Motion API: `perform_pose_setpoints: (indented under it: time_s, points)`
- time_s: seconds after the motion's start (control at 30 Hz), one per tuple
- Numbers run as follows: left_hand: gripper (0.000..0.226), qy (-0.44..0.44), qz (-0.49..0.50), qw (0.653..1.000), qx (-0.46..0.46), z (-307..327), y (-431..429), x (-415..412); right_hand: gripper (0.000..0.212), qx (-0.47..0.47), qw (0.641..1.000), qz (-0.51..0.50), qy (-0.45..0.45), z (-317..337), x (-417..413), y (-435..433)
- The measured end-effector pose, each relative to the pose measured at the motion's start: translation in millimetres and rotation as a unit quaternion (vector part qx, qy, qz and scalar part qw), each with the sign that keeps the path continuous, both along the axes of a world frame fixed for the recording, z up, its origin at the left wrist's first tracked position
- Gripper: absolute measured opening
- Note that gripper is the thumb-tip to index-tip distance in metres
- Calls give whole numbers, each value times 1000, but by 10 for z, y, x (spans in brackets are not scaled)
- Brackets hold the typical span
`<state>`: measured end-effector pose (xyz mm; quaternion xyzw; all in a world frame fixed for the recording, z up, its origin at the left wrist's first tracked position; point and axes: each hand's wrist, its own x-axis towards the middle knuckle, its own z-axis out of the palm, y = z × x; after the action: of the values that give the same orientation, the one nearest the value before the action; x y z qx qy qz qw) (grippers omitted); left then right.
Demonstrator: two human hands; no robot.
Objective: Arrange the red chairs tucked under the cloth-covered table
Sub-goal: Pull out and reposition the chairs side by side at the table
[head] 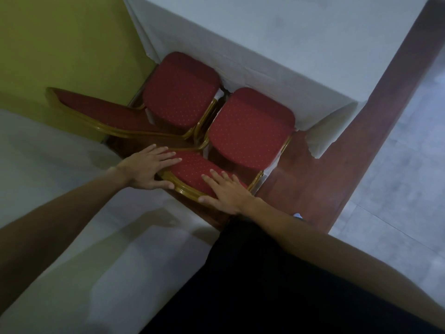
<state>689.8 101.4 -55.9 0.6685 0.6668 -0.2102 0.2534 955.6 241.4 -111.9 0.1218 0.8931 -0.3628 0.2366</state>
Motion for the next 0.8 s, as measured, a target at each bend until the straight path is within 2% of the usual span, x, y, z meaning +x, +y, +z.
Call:
perform_pose_setpoints:
  time_s: [0.2, 0.3, 0.43, 0.57, 0.7, 0.8]
  points:
    - [96, 26, -13, 999, 24, 73, 624, 313, 90, 29, 999, -36, -17, -19, 334, 843]
    - [97, 18, 49, 998, 47, 46, 1127, 622, 88, 54, 997, -52, -12, -1, 557, 1437]
    - [101, 11, 118, 990, 82, 61, 2030, 1197, 89, 101, 993, -61, -2, 92, 917, 2366]
    - [101, -7, 143, 983, 117, 107, 3056, 1801, 107, 153, 986, -61, 20, 221, 1313, 3440]
    - [101, -14, 150, 973, 173, 264, 4016, 2246, 96, 225, 973, -44, 31, 425, 1700, 4502]
    - [103, 3, 142, 974, 177, 350, 4575, 2418, 97, 260, 964, -45, 36, 592, 1922, 5210]
